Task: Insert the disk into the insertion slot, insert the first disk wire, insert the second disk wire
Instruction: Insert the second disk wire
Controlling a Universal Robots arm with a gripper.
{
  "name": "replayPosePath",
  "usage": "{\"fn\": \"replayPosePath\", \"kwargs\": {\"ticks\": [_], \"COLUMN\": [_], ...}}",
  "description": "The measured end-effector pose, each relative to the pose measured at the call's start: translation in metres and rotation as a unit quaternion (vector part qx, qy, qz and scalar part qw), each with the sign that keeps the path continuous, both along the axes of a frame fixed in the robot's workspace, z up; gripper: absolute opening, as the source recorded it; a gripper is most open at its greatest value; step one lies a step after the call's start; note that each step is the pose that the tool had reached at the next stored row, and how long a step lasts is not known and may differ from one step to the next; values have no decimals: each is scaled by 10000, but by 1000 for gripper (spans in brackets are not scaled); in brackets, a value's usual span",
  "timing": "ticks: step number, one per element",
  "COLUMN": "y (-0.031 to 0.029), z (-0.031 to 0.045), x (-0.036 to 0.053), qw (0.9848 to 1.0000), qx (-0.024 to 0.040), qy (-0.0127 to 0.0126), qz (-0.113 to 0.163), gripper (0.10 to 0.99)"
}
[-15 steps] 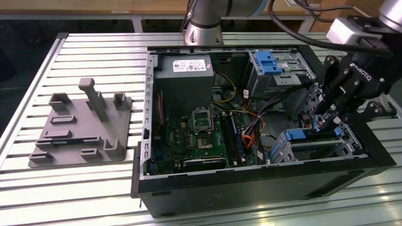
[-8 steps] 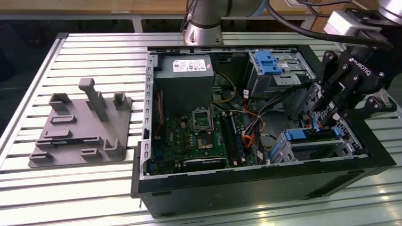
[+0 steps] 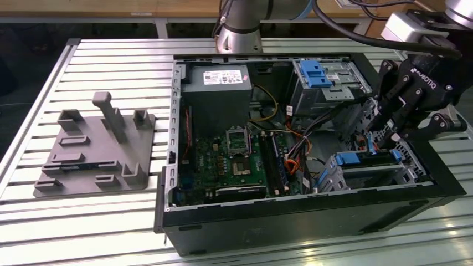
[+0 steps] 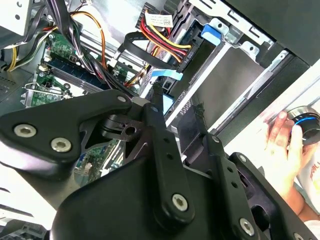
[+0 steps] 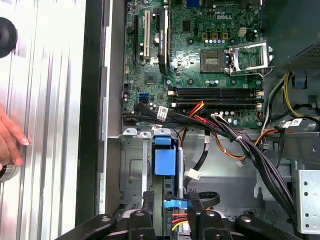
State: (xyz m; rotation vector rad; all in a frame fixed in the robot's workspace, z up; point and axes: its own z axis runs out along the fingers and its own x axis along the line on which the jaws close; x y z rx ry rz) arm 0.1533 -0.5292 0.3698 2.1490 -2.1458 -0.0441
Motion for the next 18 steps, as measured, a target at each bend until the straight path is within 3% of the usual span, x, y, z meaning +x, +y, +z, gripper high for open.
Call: {"fn": "replayPosePath", "kwargs": {"ticks": [4,5,6,9,11,18], "y": [0,0,0,0,0,0], "z": [0,0,0,0,0,0], "x": [0,0,0,0,0,0], "qw": [10000,10000,10000,10000,10000,10000], "qx": [0,0,0,0,0,0], "qy": [0,0,0,0,0,0], "qz": [0,0,0,1,1,1], "gripper": [380,318,318,141,106,106]}}
